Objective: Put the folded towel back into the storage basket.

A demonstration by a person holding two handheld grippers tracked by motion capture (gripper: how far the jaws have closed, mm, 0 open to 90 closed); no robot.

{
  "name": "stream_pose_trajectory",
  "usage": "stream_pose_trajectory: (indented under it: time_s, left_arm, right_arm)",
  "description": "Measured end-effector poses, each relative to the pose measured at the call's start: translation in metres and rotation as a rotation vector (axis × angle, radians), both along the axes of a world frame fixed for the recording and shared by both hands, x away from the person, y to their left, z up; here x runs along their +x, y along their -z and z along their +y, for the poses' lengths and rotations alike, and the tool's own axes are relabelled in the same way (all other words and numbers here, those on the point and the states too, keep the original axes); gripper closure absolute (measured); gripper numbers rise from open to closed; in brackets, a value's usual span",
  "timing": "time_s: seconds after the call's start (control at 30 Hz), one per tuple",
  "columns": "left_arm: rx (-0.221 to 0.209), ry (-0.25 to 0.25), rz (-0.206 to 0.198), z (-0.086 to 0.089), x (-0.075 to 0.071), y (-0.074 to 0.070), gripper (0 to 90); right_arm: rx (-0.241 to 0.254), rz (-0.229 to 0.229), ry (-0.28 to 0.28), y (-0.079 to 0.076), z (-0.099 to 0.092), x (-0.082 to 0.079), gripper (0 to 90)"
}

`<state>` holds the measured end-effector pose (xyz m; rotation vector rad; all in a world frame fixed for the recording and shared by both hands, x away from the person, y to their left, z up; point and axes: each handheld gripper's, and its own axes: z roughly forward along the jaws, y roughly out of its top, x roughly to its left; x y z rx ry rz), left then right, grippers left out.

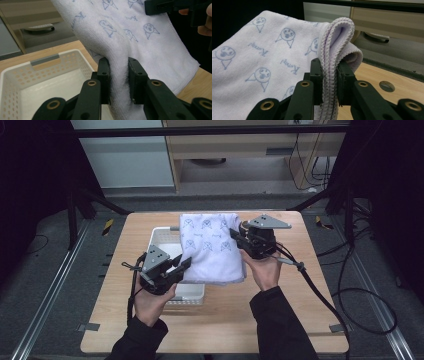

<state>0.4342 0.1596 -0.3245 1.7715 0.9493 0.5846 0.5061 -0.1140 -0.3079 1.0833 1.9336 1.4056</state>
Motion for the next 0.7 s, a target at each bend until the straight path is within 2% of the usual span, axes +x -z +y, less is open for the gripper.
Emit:
stream_pose_trajectory:
  time_s: [0.33,0.7]
  left_arm:
    - [-0.013,-0.03,0.008,0.022,0.005,0.001,73.3]
    - [-0.006,-0.069,0.014,0.049,0.007,0.003,73.2]
  right_arm:
    - [-0.006,0.002,-0.025,-0.002,0.023,0.011,77.8]
    - [-0.007,0.011,-0.051,-0.001,0.053,0.022,77.8]
